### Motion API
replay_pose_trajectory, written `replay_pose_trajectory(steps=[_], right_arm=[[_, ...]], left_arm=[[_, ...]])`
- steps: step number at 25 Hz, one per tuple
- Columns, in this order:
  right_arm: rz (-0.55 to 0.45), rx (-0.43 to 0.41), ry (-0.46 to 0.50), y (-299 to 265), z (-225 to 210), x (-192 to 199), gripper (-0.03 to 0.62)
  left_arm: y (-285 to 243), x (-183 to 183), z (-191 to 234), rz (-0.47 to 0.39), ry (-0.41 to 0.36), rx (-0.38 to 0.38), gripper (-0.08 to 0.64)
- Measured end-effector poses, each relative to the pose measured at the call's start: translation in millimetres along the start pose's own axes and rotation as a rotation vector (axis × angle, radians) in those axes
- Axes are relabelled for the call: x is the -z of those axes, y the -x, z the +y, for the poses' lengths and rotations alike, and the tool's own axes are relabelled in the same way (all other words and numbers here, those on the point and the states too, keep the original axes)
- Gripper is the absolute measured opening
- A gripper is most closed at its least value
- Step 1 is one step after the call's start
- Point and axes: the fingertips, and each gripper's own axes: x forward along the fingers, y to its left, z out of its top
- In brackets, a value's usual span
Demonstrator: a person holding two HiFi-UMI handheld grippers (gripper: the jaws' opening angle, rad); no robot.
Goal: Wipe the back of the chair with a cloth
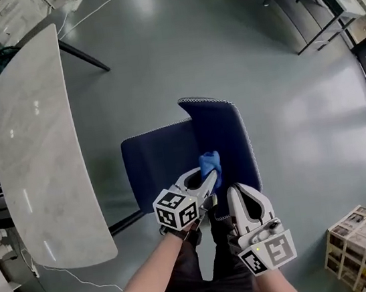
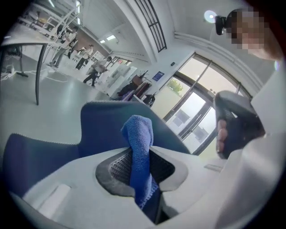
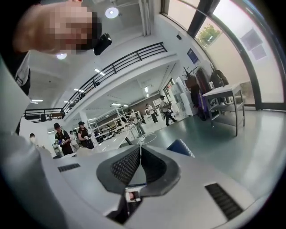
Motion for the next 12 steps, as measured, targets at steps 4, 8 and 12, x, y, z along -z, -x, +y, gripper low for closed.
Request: replay_pose_trajectory(steps=[4, 8, 12], right_arm=[[0.001, 0.018, 0.072, 21.3, 9.7, -27.6, 0.021], [-0.027, 0.011, 0.127, 36.3, 25.8, -60.9, 0.021], [-0.06, 0.009, 0.165, 54.7, 48.6, -98.7, 0.021]], left_arm=[[43.5, -48.1, -52.0, -0.049, -0.081, 0.011, 0.081], [81.6, -98.0, -101.8, -0.118, -0.171, 0.008, 0.081], [126.5, -144.6, -155.1, -0.201, -0.265, -0.006, 0.081]])
